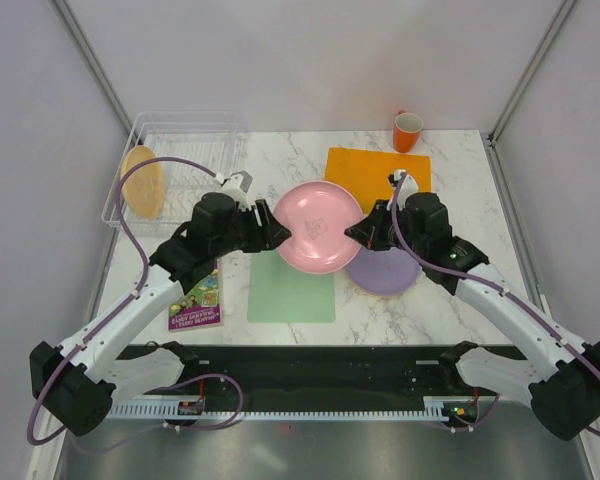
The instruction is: Unload the plates from the dish rack
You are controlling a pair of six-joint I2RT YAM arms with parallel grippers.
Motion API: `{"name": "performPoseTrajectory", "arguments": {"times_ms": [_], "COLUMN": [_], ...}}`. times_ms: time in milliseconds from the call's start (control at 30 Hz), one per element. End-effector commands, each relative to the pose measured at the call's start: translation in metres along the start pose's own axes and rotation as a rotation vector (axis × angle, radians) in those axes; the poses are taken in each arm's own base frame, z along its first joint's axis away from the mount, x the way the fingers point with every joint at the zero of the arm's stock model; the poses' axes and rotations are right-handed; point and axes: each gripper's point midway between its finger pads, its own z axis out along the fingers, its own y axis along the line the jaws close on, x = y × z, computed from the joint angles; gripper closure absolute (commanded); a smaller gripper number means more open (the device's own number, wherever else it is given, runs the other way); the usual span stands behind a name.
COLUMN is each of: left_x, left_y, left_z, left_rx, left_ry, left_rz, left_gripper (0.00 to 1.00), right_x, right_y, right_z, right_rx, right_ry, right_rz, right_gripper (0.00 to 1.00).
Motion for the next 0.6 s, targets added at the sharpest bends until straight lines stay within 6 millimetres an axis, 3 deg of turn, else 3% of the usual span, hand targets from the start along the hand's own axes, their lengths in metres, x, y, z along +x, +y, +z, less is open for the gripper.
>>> {"name": "performPoseTrajectory", "arguments": {"times_ms": [0,67,167,433,567], "left_x": [-0.001,-0.007,-0.013,-0.034,-0.045], "left_y": [0.012,0.036,0.063,0.076,0.084], "left_z": [-0.004,-0.009,-0.024,-0.064,-0.082], "left_rx": [-0.076,-0.203,-0.347,-0.422,-0.476], "left_ry": [-0.022,-0.065,-0.112,-0.251,-0.324], "left_rz": [0.009,0.029,0.068,0.117,0.146], "left_gripper": [0.21,0.11,0.07,0.07,0.07], "right_x": [-0.039,-0.037,-0.035,0.003,0.02], "right_y": [-0.017,-0.04,-0.07,-0.148,-0.154], "right_z": [-0.028,-0.04,-0.056,-0.07,-0.065], "right_rx": [0.176,0.289,0.411,0.573,0.513], "right_ry": [-0.137,-0.123,-0.115,0.018,0.076], "right_rz": [-0.052,-0.071,-0.067,0.085,0.145], "right_gripper": [1.0,1.0,1.0,1.0,1.0]}}
